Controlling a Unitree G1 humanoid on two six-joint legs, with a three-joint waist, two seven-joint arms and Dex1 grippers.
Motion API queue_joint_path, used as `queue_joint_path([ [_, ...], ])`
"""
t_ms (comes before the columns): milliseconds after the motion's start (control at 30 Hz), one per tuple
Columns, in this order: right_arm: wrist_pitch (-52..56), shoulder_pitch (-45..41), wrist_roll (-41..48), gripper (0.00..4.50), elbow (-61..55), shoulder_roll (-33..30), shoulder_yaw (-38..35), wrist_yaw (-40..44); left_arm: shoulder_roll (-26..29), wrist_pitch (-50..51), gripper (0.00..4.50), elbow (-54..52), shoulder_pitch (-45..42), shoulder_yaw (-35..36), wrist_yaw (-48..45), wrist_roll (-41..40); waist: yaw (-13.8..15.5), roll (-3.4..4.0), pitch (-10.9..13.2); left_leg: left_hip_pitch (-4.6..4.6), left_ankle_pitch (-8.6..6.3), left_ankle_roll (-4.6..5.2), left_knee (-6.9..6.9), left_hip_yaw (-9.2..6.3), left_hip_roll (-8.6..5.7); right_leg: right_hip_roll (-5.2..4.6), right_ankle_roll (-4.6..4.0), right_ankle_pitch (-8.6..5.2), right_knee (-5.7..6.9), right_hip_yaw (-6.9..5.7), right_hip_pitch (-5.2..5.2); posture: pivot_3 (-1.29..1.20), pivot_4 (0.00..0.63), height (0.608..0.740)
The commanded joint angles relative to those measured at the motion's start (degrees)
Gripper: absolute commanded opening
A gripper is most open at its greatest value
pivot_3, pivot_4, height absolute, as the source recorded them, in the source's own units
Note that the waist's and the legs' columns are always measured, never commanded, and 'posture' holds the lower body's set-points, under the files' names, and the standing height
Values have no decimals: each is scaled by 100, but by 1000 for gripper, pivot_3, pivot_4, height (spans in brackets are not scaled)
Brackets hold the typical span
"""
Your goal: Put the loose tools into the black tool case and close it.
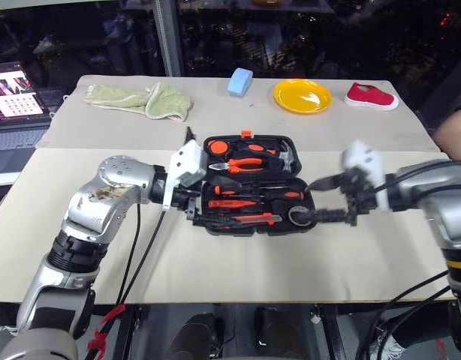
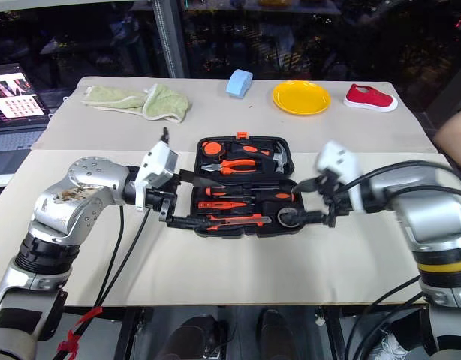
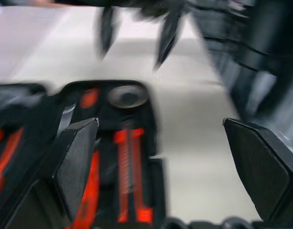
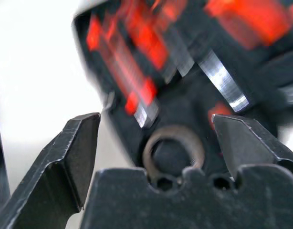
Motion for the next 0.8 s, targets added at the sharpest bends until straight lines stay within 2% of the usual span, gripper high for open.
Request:
queue_joint_path([
  [33, 329, 526, 186, 3293, -5, 62, -998, -706, -11, 71, 3963, 286, 156, 584, 809, 153, 41, 0, 0, -2, 0, 1, 1, 0, 0, 0, 0, 0, 1, 1, -2, 0, 150, 732],
  [100, 141, 792, 94, 2651, 30, 60, -1105, -967, 60, -44, 3370, 383, 268, 633, 938, 277, 45, 0, 0, -2, 0, 1, 0, 2, -1, 1, 0, 0, 2, 1, -4, 0, 150, 732],
  [200, -35, 988, -16, 1558, 322, 230, -1233, -1512, 152, -58, 2183, 651, 411, 691, 1202, 525, 32, 0, 0, -1, 0, 0, -2, 10, -1, 1, 0, 0, 4, 5, -6, 0, 150, 732],
  [267, -240, 1055, -116, 979, 516, 393, -1175, -1823, 208, -231, 1570, 1028, 491, 600, 1579, 976, 0, 1, -1, 7, -4, -7, -2, 13, -1, 1, 0, 0, 5, 9, 0, 0, 150, 732],
  [300, -325, 1071, -142, 481, 564, 441, -1104, -1900, 216, -300, 1073, 1168, 518, 545, 1710, 1152, -14, 1, -1, 12, -11, -21, -4, 19, -1, 1, 0, 0, 5, 13, 2, 0, 150, 732],
  [367, -511, 1048, -219, 12, 683, 521, -864, -1971, 169, -327, 425, 1290, 558, 446, 1807, 1320, -33, 1, -1, 13, -9, -23, -6, 20, -1, 2, 0, 0, 9, 14, 0, 0, 150, 732],
  [500, -1126, 835, -645, 12, 1103, 596, -74, -2001, -128, -200, 425, 1317, 491, 279, 1953, 1434, -44, 1, -1, 17, -9, -23, -3, 22, -1, 0, 0, 1, 11, 13, 4, 0, 150, 732],
  [800, -1976, 210, -1064, 12, 1969, 769, 870, -1733, -427, -236, 425, 1083, 596, -274, 1753, 1541, -48, 1, -1, 15, -9, -22, -5, 24, -3, 0, 1, 1, 9, 13, 1, 0, 150, 732],
])
